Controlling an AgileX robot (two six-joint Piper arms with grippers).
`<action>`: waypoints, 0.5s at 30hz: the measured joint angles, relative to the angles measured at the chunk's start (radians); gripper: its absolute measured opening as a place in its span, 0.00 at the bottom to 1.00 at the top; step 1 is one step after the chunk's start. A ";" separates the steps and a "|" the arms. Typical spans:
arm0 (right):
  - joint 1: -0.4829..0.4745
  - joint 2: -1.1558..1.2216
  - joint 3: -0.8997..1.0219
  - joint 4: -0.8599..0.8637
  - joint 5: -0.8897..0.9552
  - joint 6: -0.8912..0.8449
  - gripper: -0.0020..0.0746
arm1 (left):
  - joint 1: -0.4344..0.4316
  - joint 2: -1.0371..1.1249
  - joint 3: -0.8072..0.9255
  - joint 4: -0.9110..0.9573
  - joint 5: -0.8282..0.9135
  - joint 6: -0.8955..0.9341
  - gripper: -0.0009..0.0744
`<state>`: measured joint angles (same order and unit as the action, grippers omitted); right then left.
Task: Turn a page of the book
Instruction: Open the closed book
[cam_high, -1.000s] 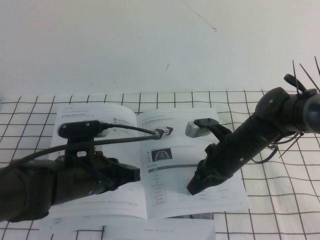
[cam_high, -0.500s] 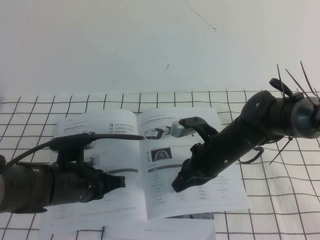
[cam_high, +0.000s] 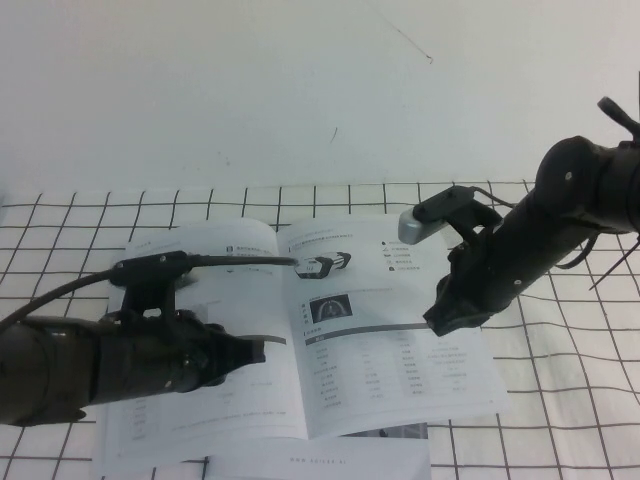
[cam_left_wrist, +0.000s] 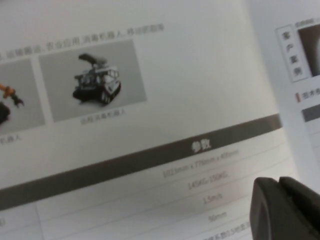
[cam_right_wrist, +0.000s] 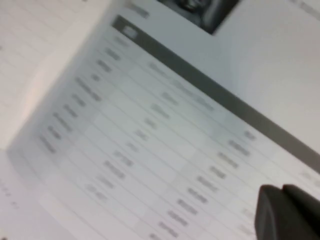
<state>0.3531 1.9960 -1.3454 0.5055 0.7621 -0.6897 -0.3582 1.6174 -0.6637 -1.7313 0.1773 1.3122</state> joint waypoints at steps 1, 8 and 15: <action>-0.006 0.000 0.000 -0.036 -0.005 0.027 0.03 | 0.000 -0.012 0.000 0.000 0.000 0.000 0.01; -0.068 0.000 0.000 -0.131 -0.017 0.107 0.03 | 0.000 -0.056 -0.043 0.000 0.014 -0.059 0.01; -0.066 0.000 0.000 -0.133 0.032 0.105 0.03 | 0.000 0.054 -0.166 0.000 0.018 -0.102 0.01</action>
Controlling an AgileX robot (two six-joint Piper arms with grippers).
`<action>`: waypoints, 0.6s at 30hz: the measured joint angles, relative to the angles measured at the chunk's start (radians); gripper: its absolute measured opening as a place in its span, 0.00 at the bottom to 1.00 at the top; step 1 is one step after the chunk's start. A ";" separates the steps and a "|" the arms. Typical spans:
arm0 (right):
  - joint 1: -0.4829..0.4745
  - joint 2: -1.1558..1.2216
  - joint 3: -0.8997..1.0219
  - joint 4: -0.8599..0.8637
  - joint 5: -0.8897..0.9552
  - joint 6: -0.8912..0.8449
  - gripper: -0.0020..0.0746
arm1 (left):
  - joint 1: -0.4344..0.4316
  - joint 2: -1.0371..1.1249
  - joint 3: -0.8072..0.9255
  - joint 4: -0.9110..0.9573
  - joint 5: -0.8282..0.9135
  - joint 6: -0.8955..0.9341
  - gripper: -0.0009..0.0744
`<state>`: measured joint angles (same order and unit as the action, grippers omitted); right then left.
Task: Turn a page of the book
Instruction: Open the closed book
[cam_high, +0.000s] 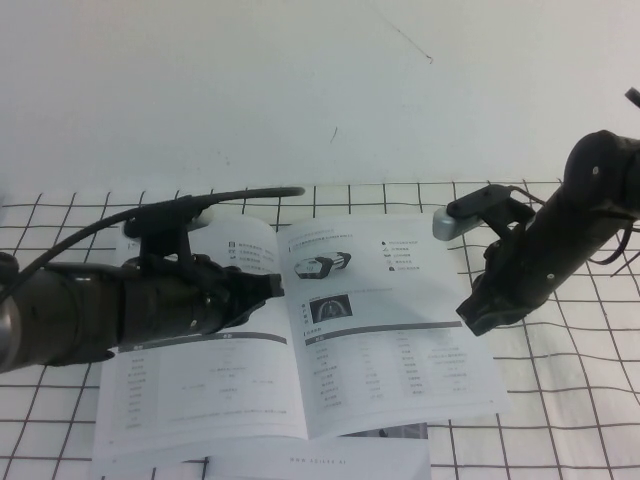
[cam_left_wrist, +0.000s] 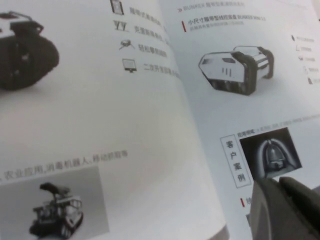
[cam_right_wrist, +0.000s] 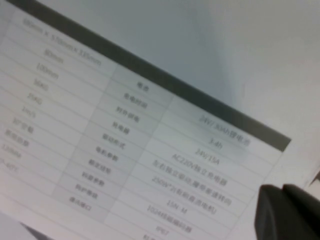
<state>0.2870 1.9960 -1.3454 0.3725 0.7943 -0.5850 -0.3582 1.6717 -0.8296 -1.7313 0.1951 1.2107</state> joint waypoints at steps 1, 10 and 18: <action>0.000 0.000 0.000 0.000 0.014 0.000 0.03 | 0.000 0.017 -0.009 0.000 0.000 0.000 0.01; 0.000 0.015 0.088 0.065 0.046 -0.007 0.03 | 0.000 0.126 -0.025 0.094 -0.007 -0.110 0.01; -0.002 0.007 0.150 0.129 -0.013 -0.037 0.03 | 0.000 0.159 -0.030 0.153 -0.008 -0.146 0.01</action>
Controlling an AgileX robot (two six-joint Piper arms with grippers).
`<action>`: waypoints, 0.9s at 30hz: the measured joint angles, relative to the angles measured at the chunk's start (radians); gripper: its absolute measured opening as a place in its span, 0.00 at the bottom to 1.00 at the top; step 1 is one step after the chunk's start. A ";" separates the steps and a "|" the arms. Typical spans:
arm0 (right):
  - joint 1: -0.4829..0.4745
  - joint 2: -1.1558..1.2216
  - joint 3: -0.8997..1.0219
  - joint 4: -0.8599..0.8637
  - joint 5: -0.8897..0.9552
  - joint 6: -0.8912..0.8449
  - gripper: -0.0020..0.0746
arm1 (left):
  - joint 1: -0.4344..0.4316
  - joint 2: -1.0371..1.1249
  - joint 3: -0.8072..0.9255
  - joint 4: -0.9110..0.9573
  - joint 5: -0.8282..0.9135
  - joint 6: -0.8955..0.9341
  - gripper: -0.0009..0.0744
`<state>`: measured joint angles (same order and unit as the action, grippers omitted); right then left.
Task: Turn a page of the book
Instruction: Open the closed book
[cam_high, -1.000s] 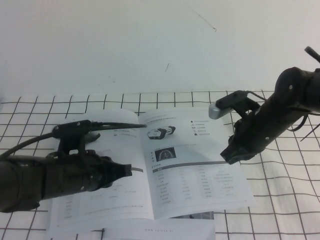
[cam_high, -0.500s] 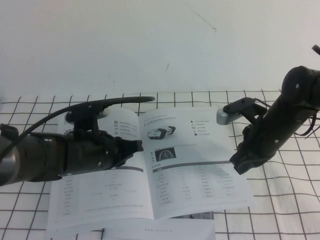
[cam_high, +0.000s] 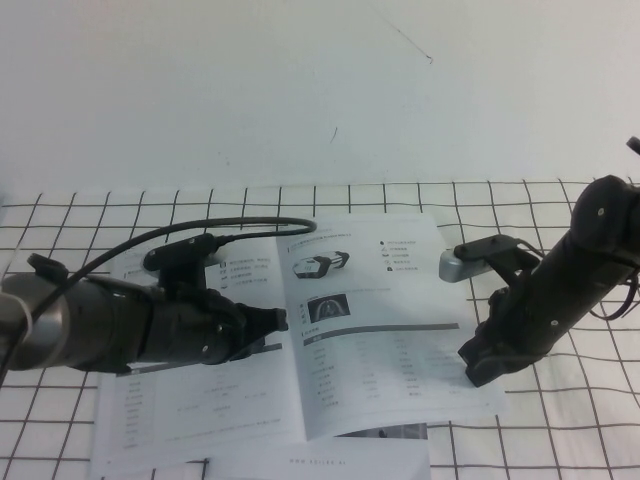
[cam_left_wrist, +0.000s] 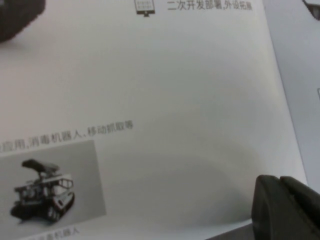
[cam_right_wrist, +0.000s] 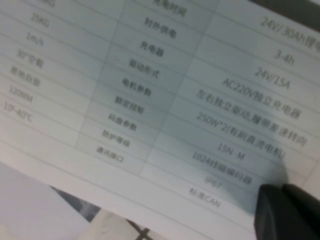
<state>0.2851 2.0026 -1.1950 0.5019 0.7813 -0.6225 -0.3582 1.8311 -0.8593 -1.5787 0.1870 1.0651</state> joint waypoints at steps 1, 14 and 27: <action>0.000 0.000 0.002 0.004 0.000 -0.003 0.03 | 0.000 0.005 0.000 0.005 0.000 -0.002 0.01; 0.000 -0.098 0.010 0.067 -0.021 -0.065 0.03 | 0.000 -0.093 -0.008 0.106 0.014 -0.002 0.01; 0.000 -0.561 -0.022 -0.097 0.041 -0.086 0.03 | 0.000 -0.594 -0.006 0.315 0.318 -0.001 0.01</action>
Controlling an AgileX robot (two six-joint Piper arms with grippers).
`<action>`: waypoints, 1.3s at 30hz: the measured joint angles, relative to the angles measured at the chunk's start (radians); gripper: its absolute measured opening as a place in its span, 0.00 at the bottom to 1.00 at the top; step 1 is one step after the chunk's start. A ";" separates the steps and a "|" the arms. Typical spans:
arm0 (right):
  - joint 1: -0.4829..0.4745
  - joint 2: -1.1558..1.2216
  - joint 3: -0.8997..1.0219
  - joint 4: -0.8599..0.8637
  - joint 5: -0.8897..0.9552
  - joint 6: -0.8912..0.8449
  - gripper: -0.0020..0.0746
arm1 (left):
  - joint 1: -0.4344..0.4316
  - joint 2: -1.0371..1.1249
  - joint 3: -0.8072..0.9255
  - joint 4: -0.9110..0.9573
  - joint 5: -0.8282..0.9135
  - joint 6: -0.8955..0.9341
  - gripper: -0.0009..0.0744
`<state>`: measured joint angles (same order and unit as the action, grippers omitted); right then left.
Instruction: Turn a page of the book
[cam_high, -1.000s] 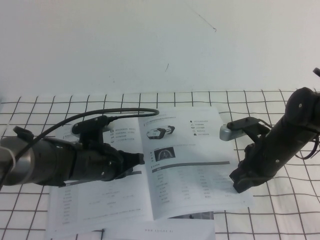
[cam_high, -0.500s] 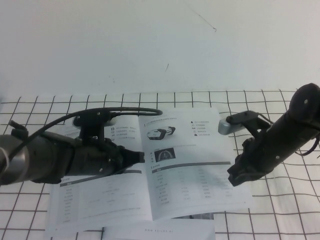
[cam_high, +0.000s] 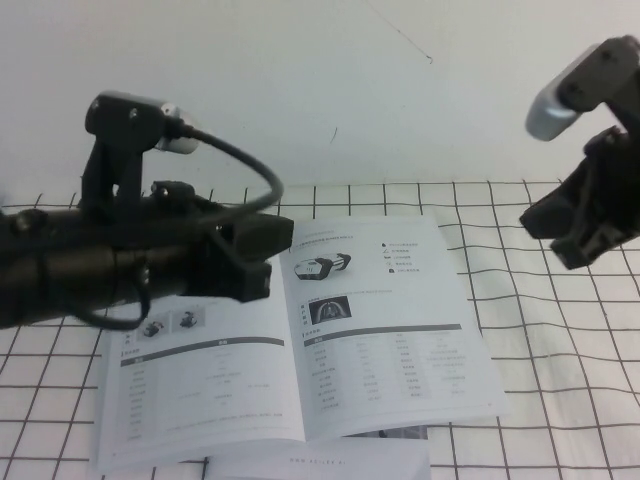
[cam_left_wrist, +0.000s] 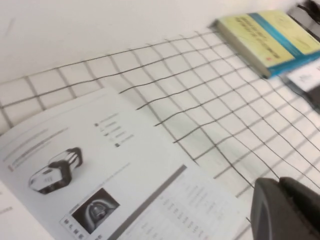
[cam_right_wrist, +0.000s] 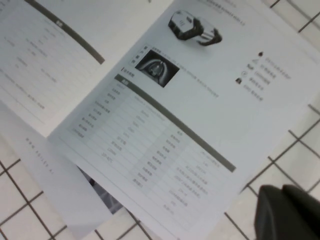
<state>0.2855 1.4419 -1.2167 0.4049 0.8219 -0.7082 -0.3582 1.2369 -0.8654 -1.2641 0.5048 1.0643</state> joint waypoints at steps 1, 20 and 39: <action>0.000 -0.040 0.000 -0.025 0.012 0.011 0.03 | 0.000 -0.038 0.000 0.041 0.033 -0.002 0.01; 0.000 -0.797 0.504 -0.304 -0.110 0.253 0.03 | 0.000 -0.592 0.012 0.661 0.136 -0.379 0.01; 0.000 -1.177 0.906 -0.306 -0.238 0.381 0.03 | 0.000 -0.757 0.377 0.553 -0.327 -0.399 0.01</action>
<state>0.2855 0.2645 -0.3110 0.0991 0.5839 -0.3275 -0.3582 0.4802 -0.4885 -0.7111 0.1777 0.6656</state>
